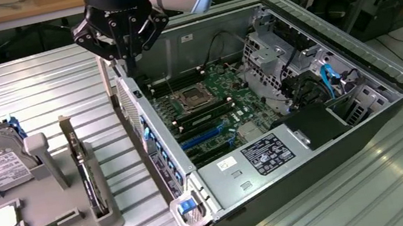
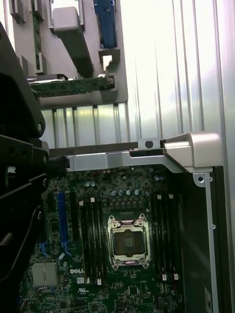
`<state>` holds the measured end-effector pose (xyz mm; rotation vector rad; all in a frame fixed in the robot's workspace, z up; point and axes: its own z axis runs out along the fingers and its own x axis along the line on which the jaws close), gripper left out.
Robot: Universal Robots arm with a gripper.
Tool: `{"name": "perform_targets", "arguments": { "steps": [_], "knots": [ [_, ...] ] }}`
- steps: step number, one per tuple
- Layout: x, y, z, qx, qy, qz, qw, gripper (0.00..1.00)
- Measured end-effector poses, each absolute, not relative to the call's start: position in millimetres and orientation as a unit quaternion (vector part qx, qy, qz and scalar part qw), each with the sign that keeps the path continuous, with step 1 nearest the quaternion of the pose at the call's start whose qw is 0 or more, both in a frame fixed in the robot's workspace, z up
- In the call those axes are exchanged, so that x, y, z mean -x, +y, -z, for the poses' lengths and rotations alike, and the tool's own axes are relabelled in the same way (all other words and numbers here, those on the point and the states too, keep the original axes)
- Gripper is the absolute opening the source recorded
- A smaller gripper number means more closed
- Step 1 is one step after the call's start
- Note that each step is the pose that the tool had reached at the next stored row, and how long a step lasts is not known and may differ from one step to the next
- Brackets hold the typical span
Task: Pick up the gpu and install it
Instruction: 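Reach for the gpu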
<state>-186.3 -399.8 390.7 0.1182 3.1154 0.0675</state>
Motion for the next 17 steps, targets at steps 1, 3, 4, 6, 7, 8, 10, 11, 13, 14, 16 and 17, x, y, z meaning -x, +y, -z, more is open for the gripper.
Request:
{"name": "perform_targets", "arguments": {
  "steps": [1,3,4,6,7,8,10,11,13,14,16,17],
  "knots": [
    [187.0,-399.8,-390.6,-0.038,0.999,-0.022,0.012,0.11],
    [188.1,-399.8,-390.6,-0.038,0.999,-0.022,0.012,0.11],
    [188.7,-399.8,-390.5,-0.038,0.999,-0.022,0.012,0.11],
    [189.7,-399.9,-390.5,-0.038,0.999,-0.022,0.012,0.11],
    [190.3,-399.9,-390.4,-0.038,0.999,-0.022,0.012,0.11],
    [190.7,-399.9,-390.4,-0.038,0.999,-0.022,0.012,0.11],
    [191.7,-399.9,-390.4,-0.038,0.999,-0.022,0.012,0.11],
    [192.2,-400.0,-390.3,-0.038,0.999,-0.022,0.012,0.11],
    [193.4,-400.0,-390.2,-0.038,0.999,-0.022,0.012,0.11],
    [194.1,-400.0,-390.2,-0.038,0.999,-0.022,0.012,0.11],
    [195.3,-400.1,-390.1,-0.038,0.999,-0.022,0.012,0.11],
    [196.0,-400.1,-390.1,-0.038,0.999,-0.022,0.012,0.11]
  ]
}}
